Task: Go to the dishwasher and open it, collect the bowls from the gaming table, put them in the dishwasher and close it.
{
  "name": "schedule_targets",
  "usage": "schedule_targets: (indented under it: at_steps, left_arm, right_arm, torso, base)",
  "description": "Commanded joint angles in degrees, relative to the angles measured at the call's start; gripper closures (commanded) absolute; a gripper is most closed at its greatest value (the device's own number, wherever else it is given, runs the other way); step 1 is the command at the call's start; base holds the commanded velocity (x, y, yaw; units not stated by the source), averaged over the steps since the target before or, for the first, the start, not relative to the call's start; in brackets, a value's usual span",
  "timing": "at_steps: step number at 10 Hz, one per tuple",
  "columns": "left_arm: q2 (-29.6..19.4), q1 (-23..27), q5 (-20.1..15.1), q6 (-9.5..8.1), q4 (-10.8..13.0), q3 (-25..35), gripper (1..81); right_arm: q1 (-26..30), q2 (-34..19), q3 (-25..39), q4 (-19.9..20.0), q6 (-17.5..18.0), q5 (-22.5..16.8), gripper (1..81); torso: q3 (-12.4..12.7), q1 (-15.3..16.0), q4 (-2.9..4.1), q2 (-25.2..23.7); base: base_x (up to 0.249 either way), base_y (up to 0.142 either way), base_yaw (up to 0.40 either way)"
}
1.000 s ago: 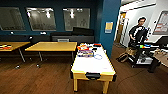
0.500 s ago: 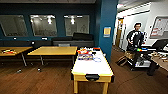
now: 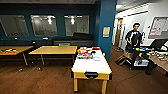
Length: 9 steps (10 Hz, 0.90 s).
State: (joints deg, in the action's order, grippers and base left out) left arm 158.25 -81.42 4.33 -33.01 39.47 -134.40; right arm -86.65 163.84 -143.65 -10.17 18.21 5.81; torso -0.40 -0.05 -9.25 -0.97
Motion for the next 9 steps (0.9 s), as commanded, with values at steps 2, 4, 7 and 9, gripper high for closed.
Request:
schedule_targets:
  at_steps: [2, 4, 7, 9]
  left_arm:
    - [-1.0, 3.4, -1.4, 0.23, 0.7, 0.5, 81.1]
    - [-0.9, 3.4, -1.4, 0.23, 0.7, 0.5, 81.1]
    - [-1.0, 3.3, -1.3, 0.23, 0.7, 0.5, 81.1]
    - [-0.9, 3.3, -0.5, 0.23, 0.6, 0.5, 81.1]
  right_arm:
    - [3.1, -0.3, 0.4, -1.1, -0.3, -2.7, 81.1]
    - [3.0, -0.1, 0.0, -1.1, -0.3, -2.7, 81.1]
    - [3.0, 0.6, -1.1, -1.4, -0.4, -2.7, 81.1]
    - [3.0, 0.6, -1.3, -1.5, -0.4, -2.7, 81.1]
  torso:
    - [0.0, 0.1, 0.00, 0.0]
    - [0.0, 0.1, 0.00, 0.0]
    - [0.0, 0.1, 0.00, 0.0]
    - [0.0, 0.1, 0.00, 0.0]
  base:
    - [-0.121, 0.000, 0.000]
    - [-0.121, 0.000, 0.000]
    - [-0.035, 0.000, 0.000]
    - [0.000, 0.000, 0.000]
